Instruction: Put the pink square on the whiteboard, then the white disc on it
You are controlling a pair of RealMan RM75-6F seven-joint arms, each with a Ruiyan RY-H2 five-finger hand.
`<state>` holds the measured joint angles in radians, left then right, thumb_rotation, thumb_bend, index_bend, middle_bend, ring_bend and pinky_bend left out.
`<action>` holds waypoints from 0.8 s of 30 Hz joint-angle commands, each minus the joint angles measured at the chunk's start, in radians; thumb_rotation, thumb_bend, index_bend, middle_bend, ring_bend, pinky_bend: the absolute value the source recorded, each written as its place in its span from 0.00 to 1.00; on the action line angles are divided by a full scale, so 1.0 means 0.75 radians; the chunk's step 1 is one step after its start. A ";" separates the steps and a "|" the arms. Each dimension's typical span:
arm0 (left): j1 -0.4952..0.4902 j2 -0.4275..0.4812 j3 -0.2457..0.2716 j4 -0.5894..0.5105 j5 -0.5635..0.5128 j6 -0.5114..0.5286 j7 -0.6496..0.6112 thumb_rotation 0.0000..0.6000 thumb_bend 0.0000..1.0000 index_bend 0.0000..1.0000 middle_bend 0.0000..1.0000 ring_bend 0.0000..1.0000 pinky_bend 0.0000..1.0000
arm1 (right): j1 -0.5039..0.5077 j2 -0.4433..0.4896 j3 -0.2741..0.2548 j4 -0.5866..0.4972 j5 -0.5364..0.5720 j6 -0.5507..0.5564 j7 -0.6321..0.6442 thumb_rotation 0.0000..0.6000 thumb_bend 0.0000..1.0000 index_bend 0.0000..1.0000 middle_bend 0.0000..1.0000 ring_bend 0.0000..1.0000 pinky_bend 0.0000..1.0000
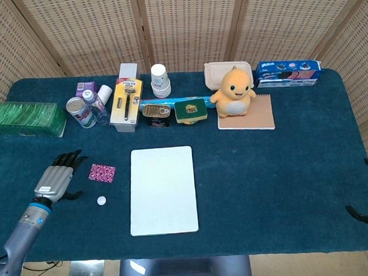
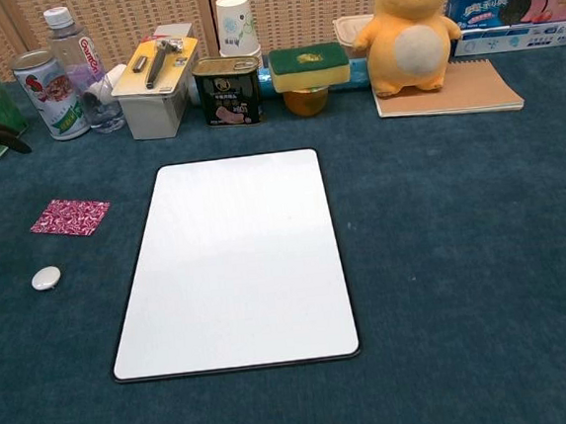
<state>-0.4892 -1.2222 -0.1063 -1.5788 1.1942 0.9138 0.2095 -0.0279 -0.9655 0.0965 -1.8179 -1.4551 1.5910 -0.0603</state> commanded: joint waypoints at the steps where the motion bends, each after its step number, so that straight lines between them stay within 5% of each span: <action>1: -0.065 -0.075 -0.028 0.055 -0.107 -0.043 0.096 1.00 0.19 0.15 0.00 0.00 0.03 | 0.002 0.000 0.004 -0.001 0.005 -0.002 -0.001 1.00 0.02 0.07 0.00 0.00 0.00; 24: -0.204 -0.219 -0.014 0.115 -0.446 -0.043 0.367 1.00 0.20 0.20 0.00 0.00 0.03 | -0.004 0.031 0.011 -0.017 0.022 -0.006 0.053 1.00 0.02 0.07 0.00 0.00 0.00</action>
<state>-0.6395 -1.3839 -0.1193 -1.4954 0.8626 0.8820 0.4818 -0.0309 -0.9422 0.1046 -1.8310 -1.4384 1.5869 -0.0208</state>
